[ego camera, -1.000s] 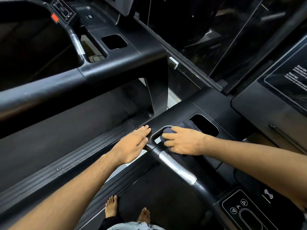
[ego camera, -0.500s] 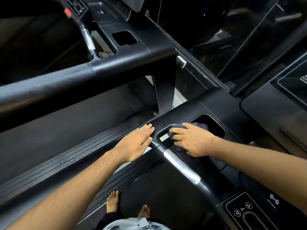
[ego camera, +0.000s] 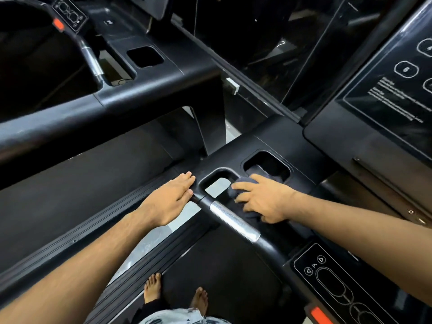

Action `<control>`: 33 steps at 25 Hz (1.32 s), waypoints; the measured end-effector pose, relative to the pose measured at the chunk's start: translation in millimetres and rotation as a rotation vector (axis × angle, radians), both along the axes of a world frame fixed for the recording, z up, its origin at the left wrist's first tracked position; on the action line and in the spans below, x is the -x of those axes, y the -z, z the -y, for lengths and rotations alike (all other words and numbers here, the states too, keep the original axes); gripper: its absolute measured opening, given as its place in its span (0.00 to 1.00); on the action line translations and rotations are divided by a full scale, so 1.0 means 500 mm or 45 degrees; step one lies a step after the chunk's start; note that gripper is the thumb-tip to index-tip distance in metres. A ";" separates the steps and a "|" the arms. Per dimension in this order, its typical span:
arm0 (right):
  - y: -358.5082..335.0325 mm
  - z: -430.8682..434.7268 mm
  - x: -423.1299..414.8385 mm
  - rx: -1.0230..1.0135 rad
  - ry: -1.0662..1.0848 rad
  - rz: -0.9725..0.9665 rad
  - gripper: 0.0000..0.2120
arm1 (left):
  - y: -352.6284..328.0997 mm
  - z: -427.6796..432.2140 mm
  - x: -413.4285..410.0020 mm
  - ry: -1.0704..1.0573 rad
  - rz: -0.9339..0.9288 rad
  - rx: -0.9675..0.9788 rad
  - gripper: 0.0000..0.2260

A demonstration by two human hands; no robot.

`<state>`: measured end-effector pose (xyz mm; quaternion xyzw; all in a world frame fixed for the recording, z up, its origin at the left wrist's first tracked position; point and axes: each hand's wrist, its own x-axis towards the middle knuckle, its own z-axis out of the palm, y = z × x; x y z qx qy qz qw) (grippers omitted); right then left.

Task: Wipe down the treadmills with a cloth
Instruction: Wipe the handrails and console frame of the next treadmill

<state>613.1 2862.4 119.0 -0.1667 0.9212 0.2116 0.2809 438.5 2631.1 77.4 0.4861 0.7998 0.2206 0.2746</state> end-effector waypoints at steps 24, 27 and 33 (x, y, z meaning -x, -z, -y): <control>0.071 0.363 0.101 -0.174 1.955 -1.201 0.15 | 0.009 0.048 0.065 0.353 -0.006 -0.131 0.23; 0.087 0.385 0.125 -0.069 1.746 -1.218 0.16 | 0.009 0.052 0.064 0.390 -0.005 -0.167 0.23; 0.072 0.384 0.059 -0.193 2.016 -1.363 0.17 | 0.019 0.056 0.064 0.404 -0.007 -0.247 0.23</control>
